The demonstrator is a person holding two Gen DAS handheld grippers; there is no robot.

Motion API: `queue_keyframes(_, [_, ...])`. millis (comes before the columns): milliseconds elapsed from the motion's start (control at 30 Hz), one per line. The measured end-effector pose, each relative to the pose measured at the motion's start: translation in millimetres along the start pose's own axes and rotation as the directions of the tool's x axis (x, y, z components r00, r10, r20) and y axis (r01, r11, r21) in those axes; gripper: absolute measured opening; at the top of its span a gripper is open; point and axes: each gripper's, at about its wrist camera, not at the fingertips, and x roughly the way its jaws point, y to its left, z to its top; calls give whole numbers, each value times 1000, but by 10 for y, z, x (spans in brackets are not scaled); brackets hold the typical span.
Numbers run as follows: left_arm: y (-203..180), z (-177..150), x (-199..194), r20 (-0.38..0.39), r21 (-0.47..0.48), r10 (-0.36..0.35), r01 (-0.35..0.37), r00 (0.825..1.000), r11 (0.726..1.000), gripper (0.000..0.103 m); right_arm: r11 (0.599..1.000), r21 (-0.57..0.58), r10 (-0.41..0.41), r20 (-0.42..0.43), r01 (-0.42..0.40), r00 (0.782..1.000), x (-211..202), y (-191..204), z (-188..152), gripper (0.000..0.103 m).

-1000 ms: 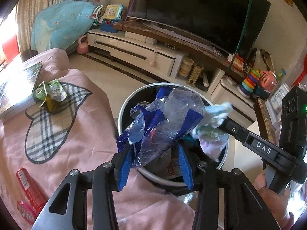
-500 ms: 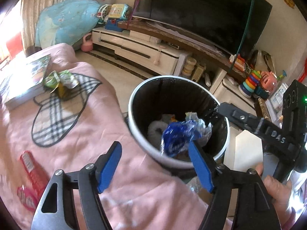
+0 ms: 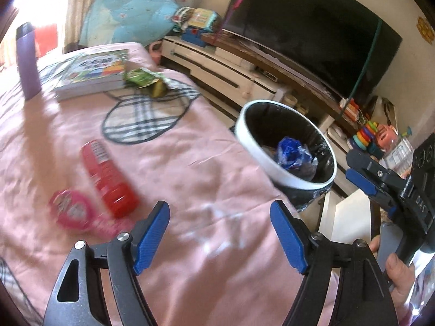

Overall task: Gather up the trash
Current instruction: 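Move both tools back over the bed toward the pink package and red can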

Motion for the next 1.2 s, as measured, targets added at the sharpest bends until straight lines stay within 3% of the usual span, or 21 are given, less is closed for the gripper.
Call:
queue_keyframes(367, [505, -328, -531, 31, -87, 54, -51, 998, 995, 76, 998, -42, 39, -45, -40, 998, 68, 381, -403, 100])
queue_keyframes(633, [892, -440, -683, 30, -176, 82, -76, 996, 982, 76, 995, -84, 55, -61, -60, 997, 145, 648, -588, 100])
queue_keyframes(833, [1063, -397, -621, 32, -210, 83, -75, 996, 975, 75, 989, -121, 72, -85, -82, 994, 243, 840, -707, 100])
queue_keyframes(1100, [1268, -215, -229, -1, -306, 43, -42, 999, 951, 74, 990, -102, 88, -107, -99, 990, 317, 829, -743, 100])
queue_keyframes(1200, [1310, -107, -103, 2, -318, 57, -54, 998, 947, 67, 991, -91, 89, -108, -99, 990, 335, 805, -727, 100])
